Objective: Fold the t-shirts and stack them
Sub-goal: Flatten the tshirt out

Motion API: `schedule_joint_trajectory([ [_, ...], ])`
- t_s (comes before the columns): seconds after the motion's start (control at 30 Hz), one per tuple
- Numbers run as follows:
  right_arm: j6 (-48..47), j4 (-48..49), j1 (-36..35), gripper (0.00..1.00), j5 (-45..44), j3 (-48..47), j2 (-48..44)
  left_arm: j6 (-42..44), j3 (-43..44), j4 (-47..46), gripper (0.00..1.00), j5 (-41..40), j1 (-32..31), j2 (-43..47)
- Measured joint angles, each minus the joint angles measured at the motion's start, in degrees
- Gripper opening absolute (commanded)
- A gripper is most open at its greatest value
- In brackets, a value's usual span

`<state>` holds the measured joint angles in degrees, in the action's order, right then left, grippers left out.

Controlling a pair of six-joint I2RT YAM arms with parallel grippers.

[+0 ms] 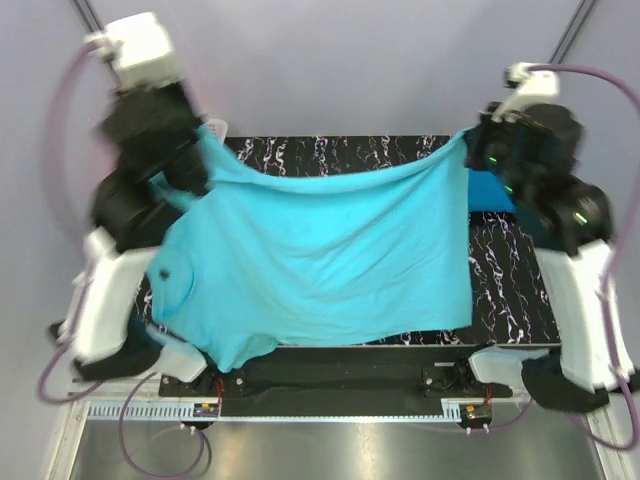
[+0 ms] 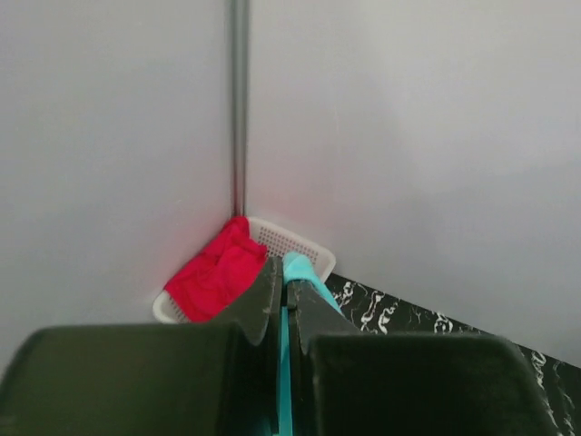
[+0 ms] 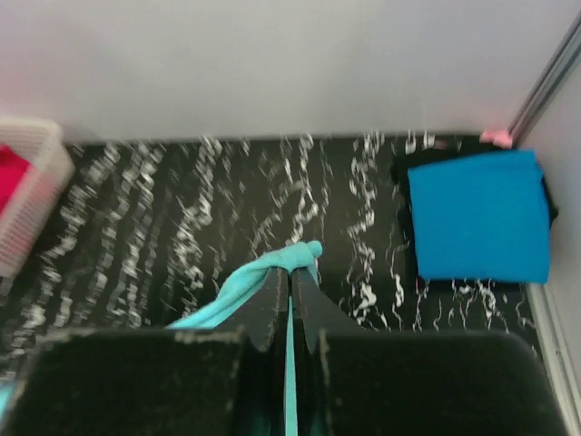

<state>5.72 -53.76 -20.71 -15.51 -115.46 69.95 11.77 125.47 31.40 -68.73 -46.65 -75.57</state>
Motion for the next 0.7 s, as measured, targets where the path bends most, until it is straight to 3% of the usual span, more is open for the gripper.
schedule_joint_trajectory([
  [0.13, 1.27, 8.13, 0.11, 0.00, -1.42, 10.45, 10.64, -13.27, 12.09, 8.07, 0.00, 9.94, 8.35, -24.96],
  [0.23, 2.49, 13.97, 1.07, 0.00, -1.20, 15.98, 22.10, -21.24, 10.36, 11.78, 0.00, 17.44, 14.03, -36.44],
  [0.4, 4.68, 19.71, 5.27, 0.00, 0.17, 17.29, 41.44, -31.74, 7.87, 18.88, 0.00, 27.15, 21.62, -56.65],
  [0.53, 5.05, 20.02, 7.69, 0.00, 0.02, 13.73, 50.21, -34.18, 7.98, 22.32, 0.00, 29.35, 24.87, -62.12],
  [0.7, 4.87, 20.96, 8.26, 0.00, -0.55, 6.82, 51.34, -36.33, 8.70, 21.92, 0.00, 29.51, 26.99, -58.45],
])
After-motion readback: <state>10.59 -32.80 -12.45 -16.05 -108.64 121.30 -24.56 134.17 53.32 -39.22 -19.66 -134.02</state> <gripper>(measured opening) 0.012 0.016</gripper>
